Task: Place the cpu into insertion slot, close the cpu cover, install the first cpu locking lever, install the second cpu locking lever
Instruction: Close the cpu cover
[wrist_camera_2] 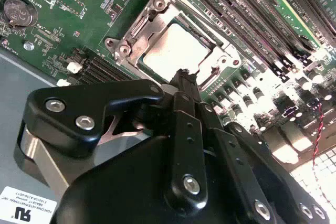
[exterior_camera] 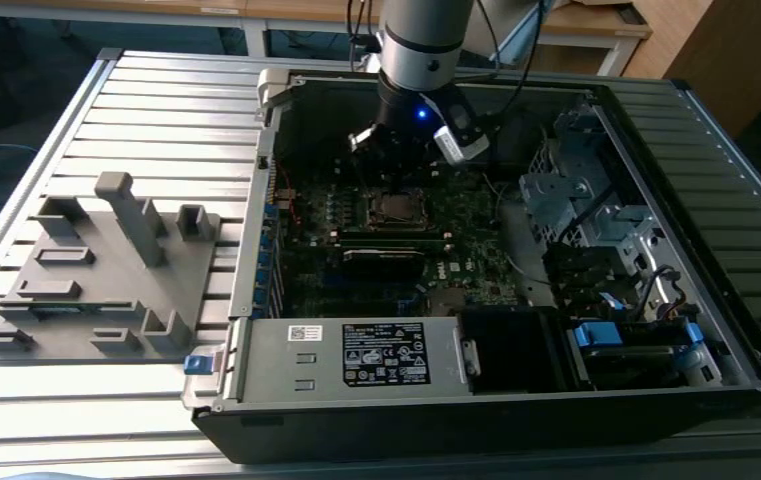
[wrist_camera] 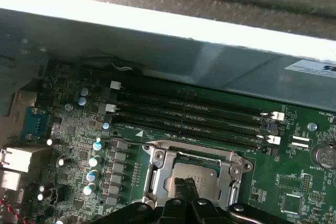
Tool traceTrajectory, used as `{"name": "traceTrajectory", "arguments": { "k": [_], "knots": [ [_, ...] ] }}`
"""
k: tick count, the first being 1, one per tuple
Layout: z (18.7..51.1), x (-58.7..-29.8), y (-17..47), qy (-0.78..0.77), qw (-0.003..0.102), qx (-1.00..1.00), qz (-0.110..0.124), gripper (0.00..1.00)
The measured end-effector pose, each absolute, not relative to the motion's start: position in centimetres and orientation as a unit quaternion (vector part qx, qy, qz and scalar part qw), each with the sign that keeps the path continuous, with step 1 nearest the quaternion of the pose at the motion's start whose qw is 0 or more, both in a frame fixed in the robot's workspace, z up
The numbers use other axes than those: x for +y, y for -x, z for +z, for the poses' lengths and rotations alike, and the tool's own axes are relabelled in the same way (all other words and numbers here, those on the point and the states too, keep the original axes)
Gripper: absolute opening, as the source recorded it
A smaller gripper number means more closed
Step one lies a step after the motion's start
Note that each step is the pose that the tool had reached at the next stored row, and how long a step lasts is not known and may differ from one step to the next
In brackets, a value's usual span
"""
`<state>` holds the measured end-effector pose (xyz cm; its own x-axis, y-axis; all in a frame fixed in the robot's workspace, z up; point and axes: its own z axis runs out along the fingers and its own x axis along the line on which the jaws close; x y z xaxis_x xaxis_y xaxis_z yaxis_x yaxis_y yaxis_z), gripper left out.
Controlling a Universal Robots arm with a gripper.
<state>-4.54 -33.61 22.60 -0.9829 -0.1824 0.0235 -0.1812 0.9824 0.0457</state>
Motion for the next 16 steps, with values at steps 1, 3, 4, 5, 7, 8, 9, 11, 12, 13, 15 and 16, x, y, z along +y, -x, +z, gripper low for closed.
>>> {"name": "traceTrajectory", "arguments": {
  "k": [1,3,4,5,7,8,9,11,12,13,15,16],
  "knots": [
    [22.6,-33.61,4.54,-0.093,0.014,-0.995,-0.022,0.11],
    [22.6,-33.61,4.54,-0.097,0.014,-0.995,-0.022,0.11],
    [22.6,-33.61,4.54,-0.099,0.014,-0.995,-0.022,0.11],
    [22.6,-33.61,4.54,-0.101,0.014,-0.995,-0.022,0.11],
    [22.6,-33.61,4.54,-0.104,0.014,-0.994,-0.022,0.11],
    [22.6,-33.62,4.54,-0.106,0.014,-0.994,-0.022,0.11],
    [22.6,-33.61,4.54,-0.108,0.014,-0.994,-0.022,0.11],
    [22.6,-33.62,4.54,-0.112,0.014,-0.993,-0.021,0.11],
    [22.6,-33.62,4.54,-0.114,0.014,-0.993,-0.021,0.11],
    [22.6,-33.61,4.54,-0.115,0.014,-0.993,-0.021,0.11],
    [22.6,-33.61,4.54,-0.119,0.014,-0.993,-0.021,0.11],
    [22.6,-33.61,4.54,-0.121,0.014,-0.992,-0.021,0.11]
  ]
}}
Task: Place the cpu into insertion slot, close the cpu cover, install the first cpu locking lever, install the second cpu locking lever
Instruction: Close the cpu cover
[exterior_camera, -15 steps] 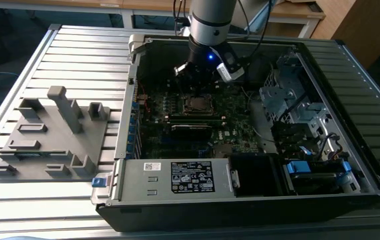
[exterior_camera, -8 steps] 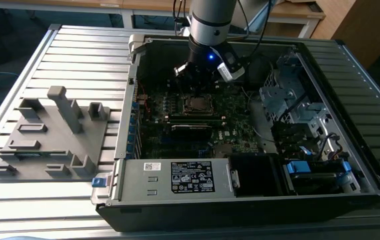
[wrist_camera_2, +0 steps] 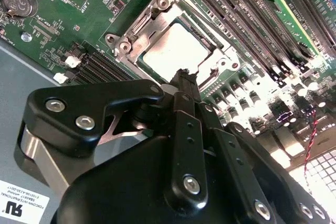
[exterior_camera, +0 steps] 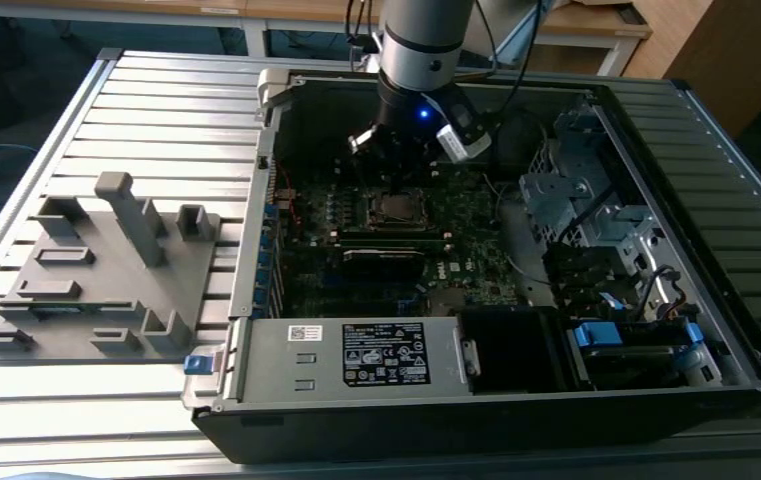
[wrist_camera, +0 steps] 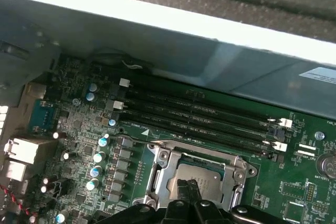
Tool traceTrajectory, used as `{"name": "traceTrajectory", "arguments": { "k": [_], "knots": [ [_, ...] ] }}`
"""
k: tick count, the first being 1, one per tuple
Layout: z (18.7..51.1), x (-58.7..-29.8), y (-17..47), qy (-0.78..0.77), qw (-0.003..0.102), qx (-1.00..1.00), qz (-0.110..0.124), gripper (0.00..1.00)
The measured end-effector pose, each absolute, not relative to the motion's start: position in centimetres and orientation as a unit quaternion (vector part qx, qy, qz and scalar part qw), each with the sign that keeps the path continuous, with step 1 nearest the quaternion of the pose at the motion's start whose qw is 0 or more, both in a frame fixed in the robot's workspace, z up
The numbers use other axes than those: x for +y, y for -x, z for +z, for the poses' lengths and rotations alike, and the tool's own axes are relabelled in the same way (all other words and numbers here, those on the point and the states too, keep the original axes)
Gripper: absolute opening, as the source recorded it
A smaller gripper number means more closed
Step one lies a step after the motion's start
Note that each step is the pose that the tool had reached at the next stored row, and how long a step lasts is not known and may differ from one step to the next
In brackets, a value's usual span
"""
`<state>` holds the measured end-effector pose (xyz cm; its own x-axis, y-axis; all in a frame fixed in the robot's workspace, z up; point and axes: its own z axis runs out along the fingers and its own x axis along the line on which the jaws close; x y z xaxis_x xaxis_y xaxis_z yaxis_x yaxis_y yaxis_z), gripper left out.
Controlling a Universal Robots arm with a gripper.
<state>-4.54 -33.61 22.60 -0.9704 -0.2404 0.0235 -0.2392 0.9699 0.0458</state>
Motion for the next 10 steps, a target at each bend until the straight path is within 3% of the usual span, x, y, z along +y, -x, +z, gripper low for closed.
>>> {"name": "traceTrajectory", "arguments": {
  "k": [10],
  "knots": [
    [22.6,-33.61,4.54,-0.139,0.015,-0.99,-0.021,0.11]
  ]
}}
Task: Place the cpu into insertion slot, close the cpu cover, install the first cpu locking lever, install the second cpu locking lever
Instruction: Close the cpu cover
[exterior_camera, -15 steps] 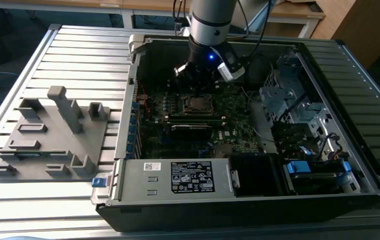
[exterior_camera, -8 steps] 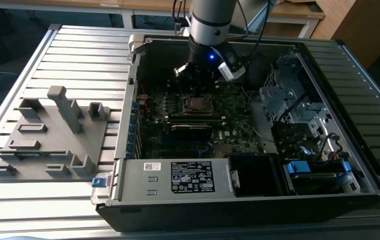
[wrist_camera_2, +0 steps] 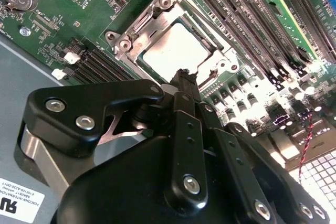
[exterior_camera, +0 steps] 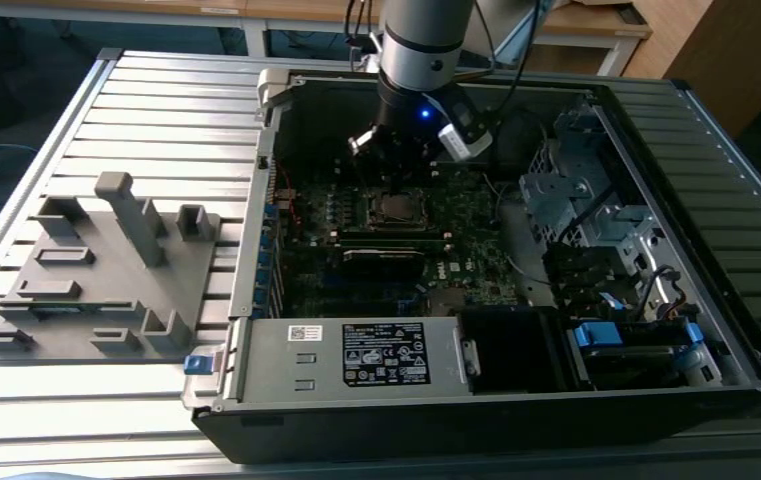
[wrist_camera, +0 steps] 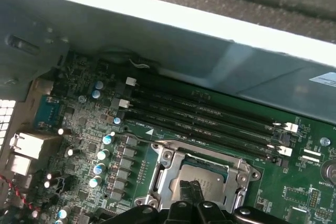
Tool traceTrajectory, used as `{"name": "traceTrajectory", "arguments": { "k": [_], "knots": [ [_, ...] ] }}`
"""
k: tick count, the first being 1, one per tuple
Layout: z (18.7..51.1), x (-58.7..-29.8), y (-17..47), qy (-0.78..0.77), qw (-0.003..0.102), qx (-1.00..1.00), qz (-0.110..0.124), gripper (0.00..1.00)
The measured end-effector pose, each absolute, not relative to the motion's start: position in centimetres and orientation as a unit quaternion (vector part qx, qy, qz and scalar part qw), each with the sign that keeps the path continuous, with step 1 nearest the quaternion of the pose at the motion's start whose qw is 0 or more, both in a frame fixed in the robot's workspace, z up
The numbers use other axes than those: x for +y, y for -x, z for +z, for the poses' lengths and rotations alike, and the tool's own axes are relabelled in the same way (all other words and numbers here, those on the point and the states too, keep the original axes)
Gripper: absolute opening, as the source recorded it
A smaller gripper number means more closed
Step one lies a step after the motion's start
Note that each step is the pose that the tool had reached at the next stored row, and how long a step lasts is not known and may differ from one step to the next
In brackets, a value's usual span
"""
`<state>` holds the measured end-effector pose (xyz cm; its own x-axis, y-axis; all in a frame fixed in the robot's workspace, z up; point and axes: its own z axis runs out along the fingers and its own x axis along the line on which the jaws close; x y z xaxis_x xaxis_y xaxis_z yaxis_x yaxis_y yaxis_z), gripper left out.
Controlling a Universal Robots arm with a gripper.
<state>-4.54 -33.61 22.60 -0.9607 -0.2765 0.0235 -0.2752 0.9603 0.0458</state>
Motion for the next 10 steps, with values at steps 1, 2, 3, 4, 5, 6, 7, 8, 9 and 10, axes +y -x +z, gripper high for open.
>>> {"name": "traceTrajectory", "arguments": {
  "k": [1,2,3,4,5,6,7,8,9,10],
  "knots": [
    [22.6,-33.61,4.54,-0.141,0.015,-0.99,-0.021,0.11],
    [22.6,-33.62,4.54,-0.143,0.015,-0.989,-0.021,0.11],
    [22.6,-33.61,4.54,-0.145,0.015,-0.989,-0.021,0.11],
    [22.6,-33.61,4.54,-0.147,0.015,-0.989,-0.021,0.11],
    [22.6,-33.61,4.54,-0.149,0.015,-0.989,-0.021,0.11],
    [22.6,-33.61,4.54,-0.15,0.015,-0.988,-0.021,0.11],
    [22.6,-33.61,4.54,-0.152,0.015,-0.988,-0.021,0.11],
    [22.6,-33.62,4.54,-0.154,0.015,-0.988,-0.021,0.11],
    [22.6,-33.62,4.54,-0.156,0.015,-0.987,-0.021,0.11],
    [22.6,-33.61,4.54,-0.158,0.015,-0.987,-0.021,0.11]
  ]
}}
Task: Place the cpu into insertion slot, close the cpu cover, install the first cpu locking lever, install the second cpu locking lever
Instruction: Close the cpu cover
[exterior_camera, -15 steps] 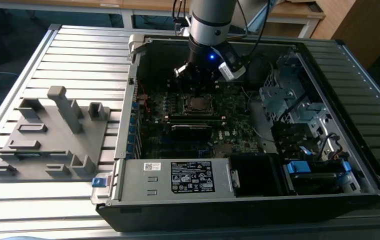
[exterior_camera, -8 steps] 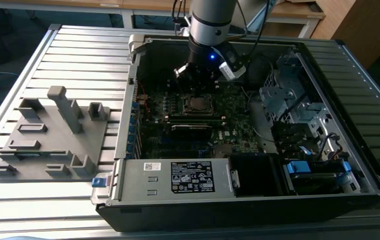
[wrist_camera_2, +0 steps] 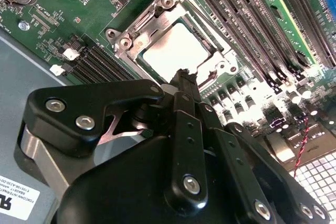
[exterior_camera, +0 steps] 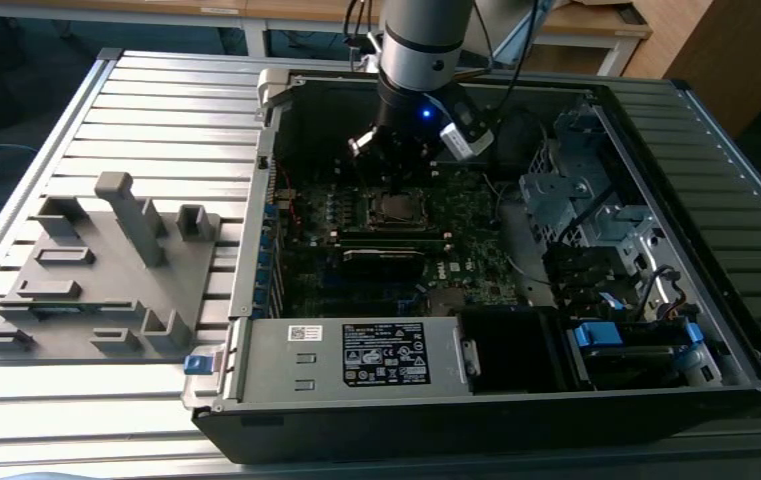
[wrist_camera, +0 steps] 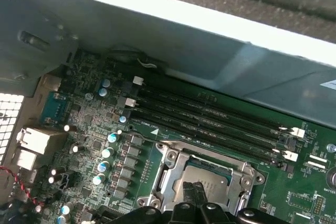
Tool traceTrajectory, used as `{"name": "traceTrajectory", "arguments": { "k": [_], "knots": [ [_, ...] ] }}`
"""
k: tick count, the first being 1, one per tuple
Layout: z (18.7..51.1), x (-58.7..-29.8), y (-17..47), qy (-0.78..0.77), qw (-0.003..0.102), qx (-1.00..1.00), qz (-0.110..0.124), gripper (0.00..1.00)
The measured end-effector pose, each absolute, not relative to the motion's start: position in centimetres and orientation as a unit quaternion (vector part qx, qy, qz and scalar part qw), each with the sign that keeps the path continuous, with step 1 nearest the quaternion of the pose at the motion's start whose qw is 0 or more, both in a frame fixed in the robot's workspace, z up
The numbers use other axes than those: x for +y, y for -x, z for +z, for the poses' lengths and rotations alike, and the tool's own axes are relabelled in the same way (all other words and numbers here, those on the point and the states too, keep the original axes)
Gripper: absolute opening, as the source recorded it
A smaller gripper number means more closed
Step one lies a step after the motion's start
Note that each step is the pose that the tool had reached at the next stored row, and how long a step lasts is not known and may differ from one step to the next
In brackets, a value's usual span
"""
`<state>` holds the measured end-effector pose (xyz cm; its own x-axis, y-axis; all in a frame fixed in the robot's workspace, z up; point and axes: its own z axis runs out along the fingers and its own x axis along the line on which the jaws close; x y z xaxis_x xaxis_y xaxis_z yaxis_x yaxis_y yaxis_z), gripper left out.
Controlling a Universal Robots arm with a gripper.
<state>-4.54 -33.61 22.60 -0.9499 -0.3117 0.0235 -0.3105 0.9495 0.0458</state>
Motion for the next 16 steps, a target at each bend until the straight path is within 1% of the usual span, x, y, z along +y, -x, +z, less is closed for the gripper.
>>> {"name": "traceTrajectory", "arguments": {
  "k": [16],
  "knots": [
    [22.61,-33.61,4.54,-0.187,0.016,-0.982,-0.02,0.11]
  ]
}}
